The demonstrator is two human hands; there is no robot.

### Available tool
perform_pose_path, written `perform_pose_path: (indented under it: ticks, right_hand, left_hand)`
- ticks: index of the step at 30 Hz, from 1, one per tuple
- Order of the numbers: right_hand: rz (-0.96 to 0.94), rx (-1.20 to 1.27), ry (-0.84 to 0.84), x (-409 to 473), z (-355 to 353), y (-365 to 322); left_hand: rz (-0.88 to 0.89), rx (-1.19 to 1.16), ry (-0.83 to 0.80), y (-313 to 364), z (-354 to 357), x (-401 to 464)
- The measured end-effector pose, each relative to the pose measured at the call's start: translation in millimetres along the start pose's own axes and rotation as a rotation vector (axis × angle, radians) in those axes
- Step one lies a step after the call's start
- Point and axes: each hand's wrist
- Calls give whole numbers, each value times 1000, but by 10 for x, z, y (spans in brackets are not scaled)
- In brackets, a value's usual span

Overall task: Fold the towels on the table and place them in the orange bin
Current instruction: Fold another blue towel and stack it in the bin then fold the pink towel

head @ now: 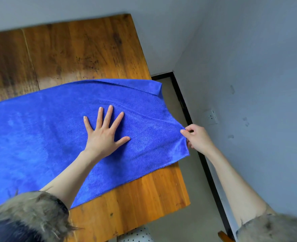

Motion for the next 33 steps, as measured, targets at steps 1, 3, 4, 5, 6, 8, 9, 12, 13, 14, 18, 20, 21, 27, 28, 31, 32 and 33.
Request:
perform_pose_path:
  ticks: [1,3,4,5,6,8,9,12,13,14,18,20,21,27,28,31,32,33]
  right_hand:
    - [8,30,-9,-20,-5,-19]
    - [33,137,-104,-74,5,-79]
    - [41,195,-179,-107,21,-121]
    - [40,236,-251,-142,40,-169]
    - [33,254,-307,-173,61,-219]
    - [17,264,-359,-217,106,-329]
    - [19,271,-368,-222,129,-375]
    - [32,280,-377,-212,185,-477]
    - [33,274,-379,-200,198,-501]
    - [34,252,-375,-187,207,-523]
    - [-41,-104,-124,-44,203,-595]
    - [-144,-232,141,89,175,-670]
    - [-206,-263,237,146,162,-738]
    - [-569,-748,461,557,238,-1095]
    - [-588,-824,476,608,253,-1135]
    - [-649,-1007,500,712,251,-1221]
    - [-682,-1050,519,747,248,-1231]
    - [-707,-1080,540,770,251,-1236]
  left_hand:
    - [-9,-34,28,50,-15,-14]
    - [2,-108,135,179,-11,-76]
    - [26,-135,205,256,13,-122]
    - [52,-173,260,343,37,-174]
    - [77,-229,284,437,52,-231]
    - [131,-366,276,648,52,-316]
    - [138,-438,241,759,32,-339]
    - [29,-720,77,991,-36,-347]
    - [-26,-798,59,1027,-38,-328]
    - [-70,-837,58,1042,-38,-303]
    - [-175,-829,71,946,-37,-248]
    - [-185,-848,69,869,-44,-260]
    - [-186,-852,75,834,-47,-270]
    - [-215,-877,-2,732,-36,-272]
    - [-217,-878,-22,722,-42,-266]
    - [-236,-908,-54,675,-44,-265]
    - [-247,-927,-59,657,-46,-269]
    - [-257,-944,-65,642,-45,-276]
Point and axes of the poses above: each hand's wrist, its own x-axis towards the middle knuckle, its own z-axis out of the palm, y = z × x, and after that the axes turned 7 degrees about z, right-handed
